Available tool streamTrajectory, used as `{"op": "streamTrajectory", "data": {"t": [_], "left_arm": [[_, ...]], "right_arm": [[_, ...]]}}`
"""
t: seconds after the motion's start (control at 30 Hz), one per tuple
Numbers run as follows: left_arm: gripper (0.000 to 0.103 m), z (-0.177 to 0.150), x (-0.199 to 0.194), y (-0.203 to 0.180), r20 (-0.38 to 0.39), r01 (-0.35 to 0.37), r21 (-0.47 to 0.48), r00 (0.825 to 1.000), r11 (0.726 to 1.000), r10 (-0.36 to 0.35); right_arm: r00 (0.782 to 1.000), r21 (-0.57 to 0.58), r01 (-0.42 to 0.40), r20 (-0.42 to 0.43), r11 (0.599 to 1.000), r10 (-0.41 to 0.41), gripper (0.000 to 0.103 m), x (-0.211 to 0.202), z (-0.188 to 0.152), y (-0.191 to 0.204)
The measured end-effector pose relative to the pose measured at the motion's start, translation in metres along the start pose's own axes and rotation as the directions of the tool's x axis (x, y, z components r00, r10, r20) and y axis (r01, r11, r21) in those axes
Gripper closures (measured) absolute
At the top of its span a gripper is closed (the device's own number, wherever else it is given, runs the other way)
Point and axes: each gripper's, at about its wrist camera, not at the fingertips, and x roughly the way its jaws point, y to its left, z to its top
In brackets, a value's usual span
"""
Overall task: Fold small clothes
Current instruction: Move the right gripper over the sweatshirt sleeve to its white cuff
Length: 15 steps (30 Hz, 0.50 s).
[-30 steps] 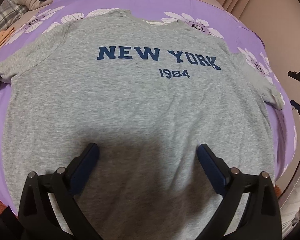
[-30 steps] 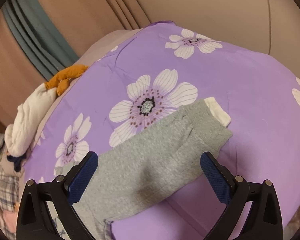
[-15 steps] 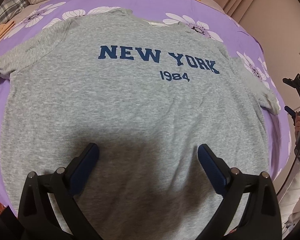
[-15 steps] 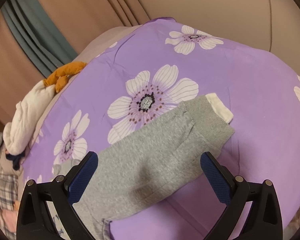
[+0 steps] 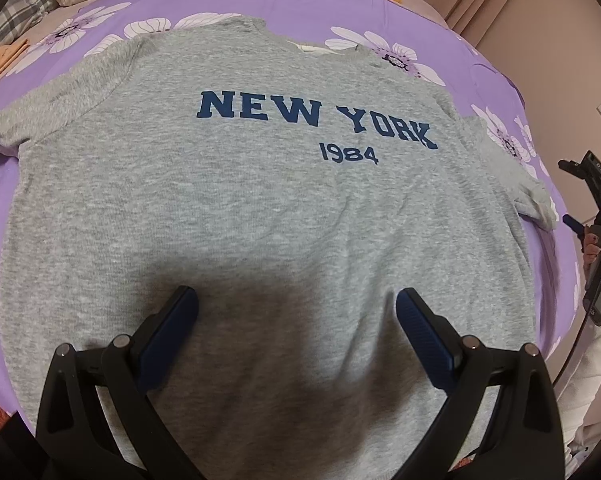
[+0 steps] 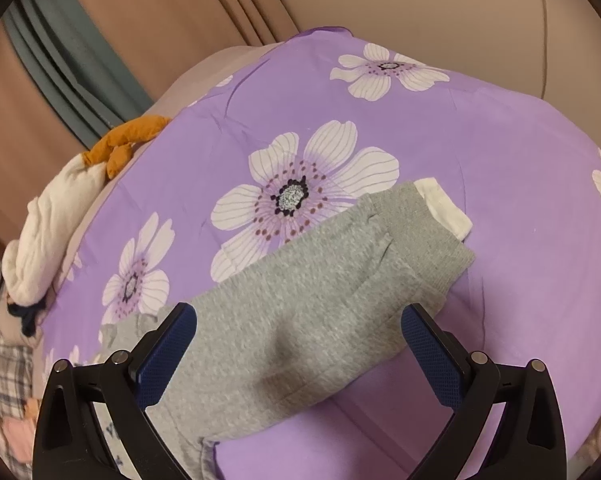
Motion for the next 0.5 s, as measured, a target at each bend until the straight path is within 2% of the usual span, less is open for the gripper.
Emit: {"op": "streamTrajectory", "data": {"t": [0.5], "left_arm": [[0.004,0.0026,-0.0053,0.0094,-0.004,0.068,-0.049,0.998,0.996,-0.068]], "right_arm": [[1.000,0.017,0.005,-0.027,1.000,-0.004,0.001,0.0088,-0.0012,-0.0048]]}}
